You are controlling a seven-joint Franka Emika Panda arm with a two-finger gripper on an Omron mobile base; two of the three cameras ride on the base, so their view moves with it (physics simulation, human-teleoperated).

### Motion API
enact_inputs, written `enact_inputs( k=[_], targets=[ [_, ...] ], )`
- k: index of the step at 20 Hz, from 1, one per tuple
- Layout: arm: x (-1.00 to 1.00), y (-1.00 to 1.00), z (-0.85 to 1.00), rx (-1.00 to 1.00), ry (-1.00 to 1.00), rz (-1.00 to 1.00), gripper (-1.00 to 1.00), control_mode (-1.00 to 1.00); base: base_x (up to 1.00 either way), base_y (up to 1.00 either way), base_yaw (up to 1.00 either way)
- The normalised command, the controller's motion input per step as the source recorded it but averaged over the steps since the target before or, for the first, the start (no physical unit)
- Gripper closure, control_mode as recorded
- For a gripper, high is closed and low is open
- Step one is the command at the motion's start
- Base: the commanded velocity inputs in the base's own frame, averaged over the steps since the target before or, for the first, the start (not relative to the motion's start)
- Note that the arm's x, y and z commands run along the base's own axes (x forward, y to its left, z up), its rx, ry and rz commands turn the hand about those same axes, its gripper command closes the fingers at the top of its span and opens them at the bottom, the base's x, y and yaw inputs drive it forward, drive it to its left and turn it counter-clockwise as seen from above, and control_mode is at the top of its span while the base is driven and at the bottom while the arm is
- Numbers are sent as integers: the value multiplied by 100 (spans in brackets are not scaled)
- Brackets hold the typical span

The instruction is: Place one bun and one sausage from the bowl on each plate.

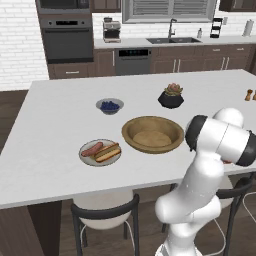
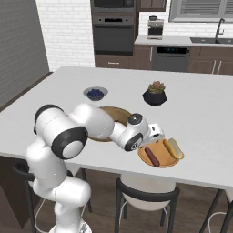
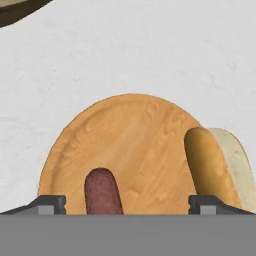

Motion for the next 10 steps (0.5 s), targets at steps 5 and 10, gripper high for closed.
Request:
enact_inputs(
  k=[5,10],
  targets=[
    [-100,-8,44,0,-1,1,-100,-100,0,0,0],
    [-99,33,59,0,0,0,-100,-100,0,0,0]
  ],
)
